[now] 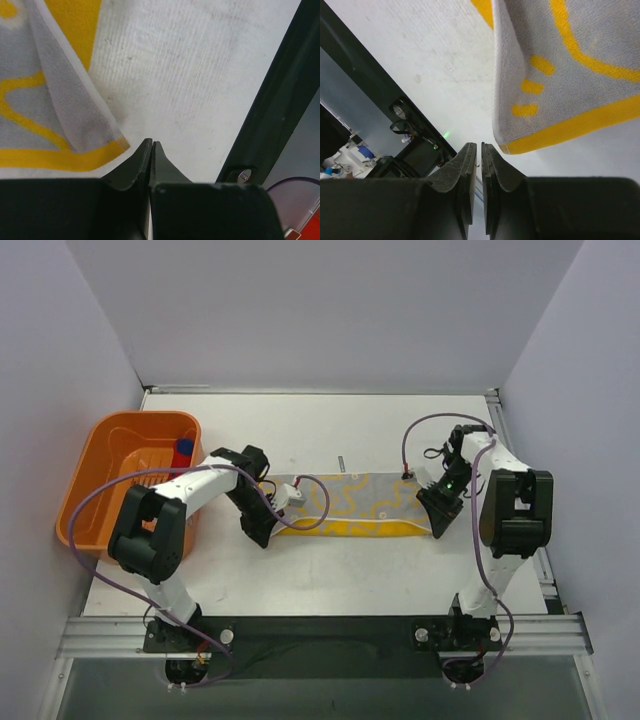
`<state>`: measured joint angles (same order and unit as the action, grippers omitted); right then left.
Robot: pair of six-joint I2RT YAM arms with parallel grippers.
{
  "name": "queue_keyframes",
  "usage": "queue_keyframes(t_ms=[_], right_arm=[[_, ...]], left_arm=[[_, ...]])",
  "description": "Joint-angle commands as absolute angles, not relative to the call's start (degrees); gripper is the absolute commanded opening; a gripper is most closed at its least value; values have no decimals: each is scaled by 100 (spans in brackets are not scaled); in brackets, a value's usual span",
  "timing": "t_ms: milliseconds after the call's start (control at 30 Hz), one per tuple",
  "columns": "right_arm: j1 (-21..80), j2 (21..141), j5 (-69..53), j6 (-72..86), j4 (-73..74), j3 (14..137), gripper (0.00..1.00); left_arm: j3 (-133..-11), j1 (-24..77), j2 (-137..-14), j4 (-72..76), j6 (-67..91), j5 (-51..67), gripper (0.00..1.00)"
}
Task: Roll the towels
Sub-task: Flatten the towel
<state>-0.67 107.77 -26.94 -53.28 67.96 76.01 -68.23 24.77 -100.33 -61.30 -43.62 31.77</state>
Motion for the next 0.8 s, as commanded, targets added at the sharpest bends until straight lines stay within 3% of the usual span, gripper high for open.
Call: queue_keyframes(t_ms=[0, 167, 200, 267, 333, 367, 500, 567, 767], right_arm=[[-35, 10433, -2452, -5554, 7023, 7314, 11], [-35, 10275, -2382, -5546, 6891, 7075, 8], [-35, 10257, -2434, -5520, 6882, 7093, 9], [-44, 10099, -2522, -5379, 6899, 7180, 19], [-79, 9741, -2654, -5326, 6882, 7207, 26], [-70, 9573, -2689, -5326, 6821, 7129, 36], [-53, 8738, -2549, -5028, 6022, 6759, 57], [17, 8561, -2452, -4887, 5671, 6645, 75], [702, 8683, -1918, -4676, 4969, 6171, 78]], left_arm=[[-6593, 2505, -9634, -6214, -4789, 2963, 3], [-6241, 2522, -9405, -6223, -5027, 2716, 3], [-6249, 2514, -9265, -6214, -5001, 2768, 19], [-6328, 2522, -9080, -6161, -4870, 2891, 39], [-6354, 2627, -8816, -6048, -4720, 2927, 56], [-6346, 2698, -8737, -6003, -4641, 2883, 62], [-5987, 2926, -8202, -5275, -4290, 2383, 71], [-5837, 3014, -8113, -4835, -4184, 2102, 75], [-5344, 3242, -8060, -3877, -3982, 1670, 76]])
